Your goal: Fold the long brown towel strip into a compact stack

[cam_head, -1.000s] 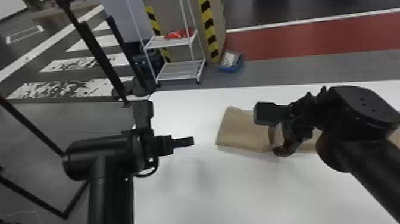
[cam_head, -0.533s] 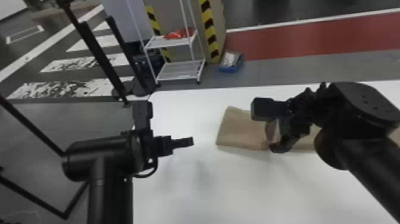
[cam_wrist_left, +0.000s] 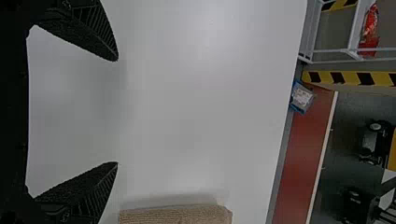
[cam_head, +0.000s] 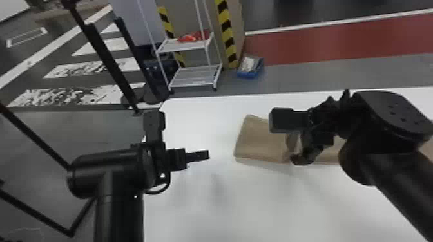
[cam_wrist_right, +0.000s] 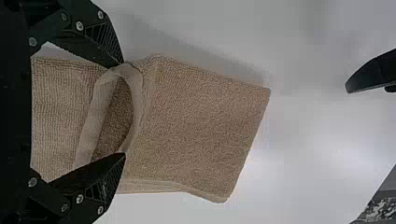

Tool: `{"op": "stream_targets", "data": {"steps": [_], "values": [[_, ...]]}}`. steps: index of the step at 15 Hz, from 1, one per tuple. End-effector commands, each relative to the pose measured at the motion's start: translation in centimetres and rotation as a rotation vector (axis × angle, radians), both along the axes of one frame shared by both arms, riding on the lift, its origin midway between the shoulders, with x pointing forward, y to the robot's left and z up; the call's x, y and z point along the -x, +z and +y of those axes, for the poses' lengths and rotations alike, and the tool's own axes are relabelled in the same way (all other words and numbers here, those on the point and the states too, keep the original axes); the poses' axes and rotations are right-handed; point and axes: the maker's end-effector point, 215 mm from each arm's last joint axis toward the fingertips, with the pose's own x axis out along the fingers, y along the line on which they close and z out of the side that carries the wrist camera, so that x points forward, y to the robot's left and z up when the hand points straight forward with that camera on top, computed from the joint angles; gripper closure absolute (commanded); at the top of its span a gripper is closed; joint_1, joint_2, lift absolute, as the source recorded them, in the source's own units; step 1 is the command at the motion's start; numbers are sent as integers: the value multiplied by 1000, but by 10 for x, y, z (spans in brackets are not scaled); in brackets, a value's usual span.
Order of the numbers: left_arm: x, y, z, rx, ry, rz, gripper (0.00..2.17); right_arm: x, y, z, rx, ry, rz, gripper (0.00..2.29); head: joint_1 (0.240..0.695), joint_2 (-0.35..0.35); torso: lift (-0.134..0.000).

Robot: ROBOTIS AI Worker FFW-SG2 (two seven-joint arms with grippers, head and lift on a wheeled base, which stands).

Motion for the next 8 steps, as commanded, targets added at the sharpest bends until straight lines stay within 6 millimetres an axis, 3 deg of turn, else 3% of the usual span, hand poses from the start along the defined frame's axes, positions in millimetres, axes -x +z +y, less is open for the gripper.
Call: {"op": "stream_targets", "data": {"steps": [1, 8], "values": [[1, -1, 1, 0, 2, 1, 87, 0, 1, 2, 4, 11, -8, 265, 695, 350, -123], [1, -1, 1, -4, 2, 2, 87, -1, 3, 9, 3, 47, -41, 113, 695, 350, -123]]}}
